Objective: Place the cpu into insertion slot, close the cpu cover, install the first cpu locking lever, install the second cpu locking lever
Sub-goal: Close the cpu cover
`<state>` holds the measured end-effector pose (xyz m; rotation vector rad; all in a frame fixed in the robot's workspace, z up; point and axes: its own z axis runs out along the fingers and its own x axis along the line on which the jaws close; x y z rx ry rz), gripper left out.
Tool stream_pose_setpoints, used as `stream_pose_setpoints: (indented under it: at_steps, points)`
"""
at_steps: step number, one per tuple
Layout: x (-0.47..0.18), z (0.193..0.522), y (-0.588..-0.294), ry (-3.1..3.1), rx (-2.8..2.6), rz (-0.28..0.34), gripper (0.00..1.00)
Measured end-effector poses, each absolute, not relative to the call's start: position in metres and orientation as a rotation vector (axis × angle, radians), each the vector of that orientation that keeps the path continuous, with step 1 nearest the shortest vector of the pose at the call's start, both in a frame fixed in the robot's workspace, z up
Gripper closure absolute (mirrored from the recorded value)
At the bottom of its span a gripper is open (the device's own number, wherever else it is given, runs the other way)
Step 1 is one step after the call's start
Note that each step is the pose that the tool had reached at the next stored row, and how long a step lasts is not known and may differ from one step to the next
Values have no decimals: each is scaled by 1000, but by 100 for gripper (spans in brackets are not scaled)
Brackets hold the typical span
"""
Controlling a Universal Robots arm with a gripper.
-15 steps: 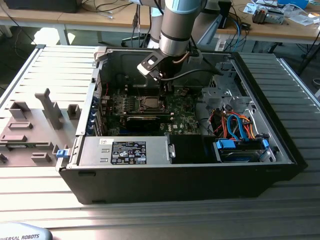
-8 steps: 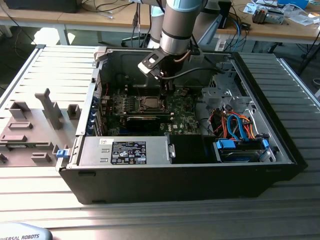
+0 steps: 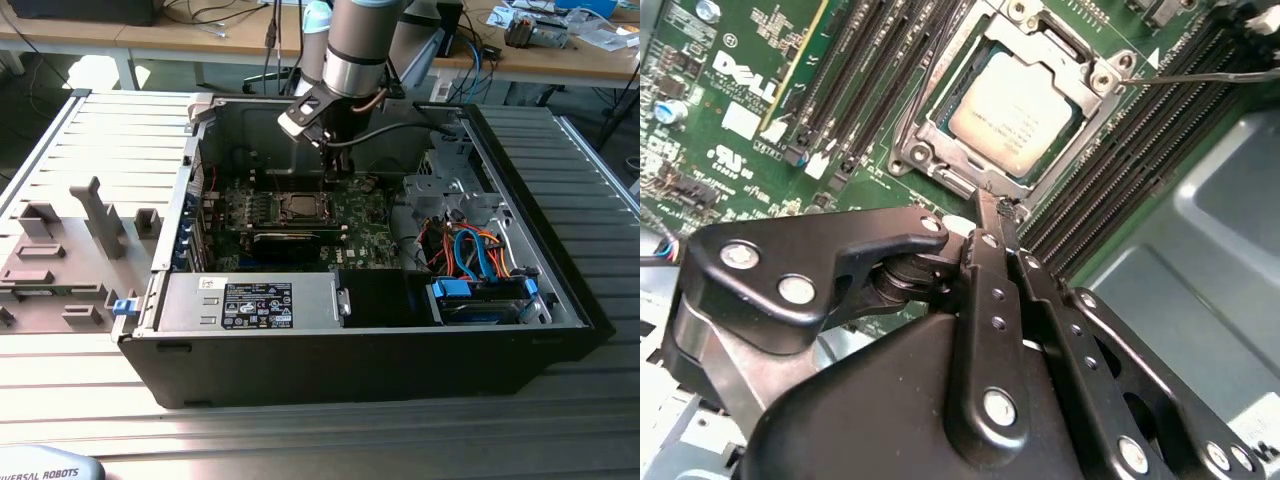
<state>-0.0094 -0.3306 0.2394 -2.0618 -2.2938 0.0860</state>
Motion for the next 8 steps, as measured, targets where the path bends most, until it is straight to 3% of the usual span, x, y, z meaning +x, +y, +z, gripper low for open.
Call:
stream_pose_setpoints:
  at_steps: [8]
  points:
    - [-9,244,-331,-2294,-2062,86,89]
